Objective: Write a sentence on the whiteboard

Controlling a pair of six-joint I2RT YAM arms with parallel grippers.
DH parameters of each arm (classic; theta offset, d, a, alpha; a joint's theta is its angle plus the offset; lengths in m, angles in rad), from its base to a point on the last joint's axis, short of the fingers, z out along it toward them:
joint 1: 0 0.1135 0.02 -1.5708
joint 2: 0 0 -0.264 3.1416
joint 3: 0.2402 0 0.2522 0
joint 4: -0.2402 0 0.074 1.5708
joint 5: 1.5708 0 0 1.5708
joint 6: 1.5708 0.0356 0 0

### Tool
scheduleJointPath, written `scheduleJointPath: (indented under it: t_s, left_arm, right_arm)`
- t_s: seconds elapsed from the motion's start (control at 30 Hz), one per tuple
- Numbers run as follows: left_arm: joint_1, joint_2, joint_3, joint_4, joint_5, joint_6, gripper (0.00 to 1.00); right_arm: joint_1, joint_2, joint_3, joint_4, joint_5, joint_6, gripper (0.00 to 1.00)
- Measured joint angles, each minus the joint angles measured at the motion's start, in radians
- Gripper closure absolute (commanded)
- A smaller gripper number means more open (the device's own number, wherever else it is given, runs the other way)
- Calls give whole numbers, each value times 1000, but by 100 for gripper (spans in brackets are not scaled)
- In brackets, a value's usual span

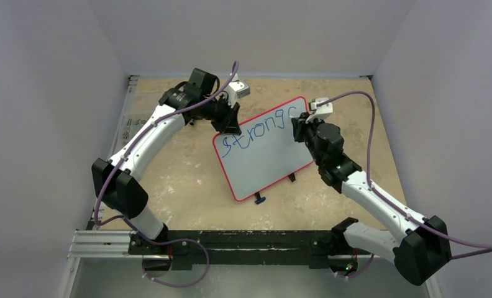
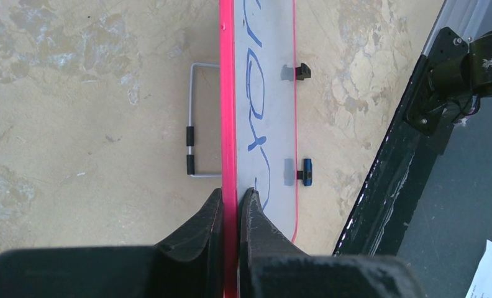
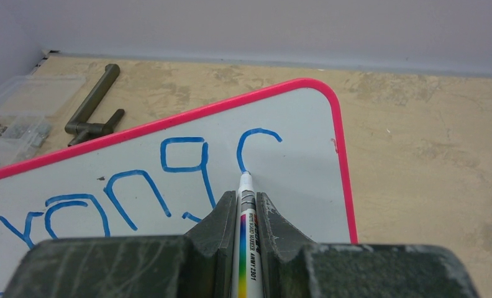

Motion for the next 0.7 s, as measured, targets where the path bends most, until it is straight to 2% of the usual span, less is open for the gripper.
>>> scheduleJointPath:
  t_s: [0.3,0.7]
  left_arm:
    - [0,0,0,-1,-3,0,100]
    - [0,0,0,-3,-4,0,100]
  right_arm:
    - [0,18,6,-28,80,2,100]
    - [-7,84,124,-48,119,-20,100]
